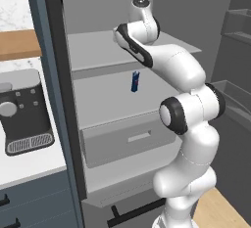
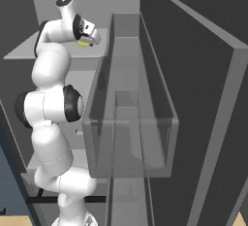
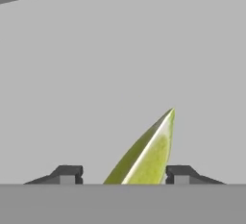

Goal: Grab a lemon wedge from the fridge and one ice cube from the ice bowl, and put them in the glass of lemonade.

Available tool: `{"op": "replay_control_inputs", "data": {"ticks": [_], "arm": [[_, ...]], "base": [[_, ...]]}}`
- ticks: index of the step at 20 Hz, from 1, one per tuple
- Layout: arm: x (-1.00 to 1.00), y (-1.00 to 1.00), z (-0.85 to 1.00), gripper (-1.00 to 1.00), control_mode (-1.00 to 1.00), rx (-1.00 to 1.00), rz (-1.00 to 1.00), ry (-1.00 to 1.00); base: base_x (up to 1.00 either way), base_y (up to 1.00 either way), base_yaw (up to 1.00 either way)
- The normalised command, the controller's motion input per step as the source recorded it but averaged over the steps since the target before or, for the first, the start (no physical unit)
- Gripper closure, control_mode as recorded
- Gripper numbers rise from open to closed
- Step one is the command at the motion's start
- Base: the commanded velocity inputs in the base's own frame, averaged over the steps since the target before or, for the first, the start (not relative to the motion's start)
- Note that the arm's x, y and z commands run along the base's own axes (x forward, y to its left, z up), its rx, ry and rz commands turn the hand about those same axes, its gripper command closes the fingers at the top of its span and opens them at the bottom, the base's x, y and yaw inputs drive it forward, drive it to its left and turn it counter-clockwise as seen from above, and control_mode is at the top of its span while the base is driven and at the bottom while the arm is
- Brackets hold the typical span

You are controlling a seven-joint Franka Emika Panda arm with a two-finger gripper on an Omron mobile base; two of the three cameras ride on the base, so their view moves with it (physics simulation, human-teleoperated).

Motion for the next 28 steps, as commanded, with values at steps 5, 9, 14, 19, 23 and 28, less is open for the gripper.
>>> {"op": "replay_control_inputs", "data": {"ticks": [5,9,14,19,23,28], "arm": [[0.0,0.0,-0.01,1.0,-1.0,0.0,0.0,0.01],[-0.19,0.0,0.0,1.0,-1.0,0.0,0.0,0.01],[-0.86,0.0,0.0,1.0,-1.0,0.0,0.0,-0.14],[-1.0,-0.03,0.0,1.0,-1.0,0.03,0.03,-0.3],[-1.0,-0.06,0.0,1.0,-1.0,0.0,0.06,-0.18],[-1.0,-0.04,0.0,1.0,-1.0,0.0,0.09,-0.02]], "base": [[0.0,0.0,0.0],[0.0,0.0,0.0],[0.0,0.0,0.0],[0.0,0.0,0.0],[0.0,0.0,0.0],[0.0,0.0,0.0]]}}
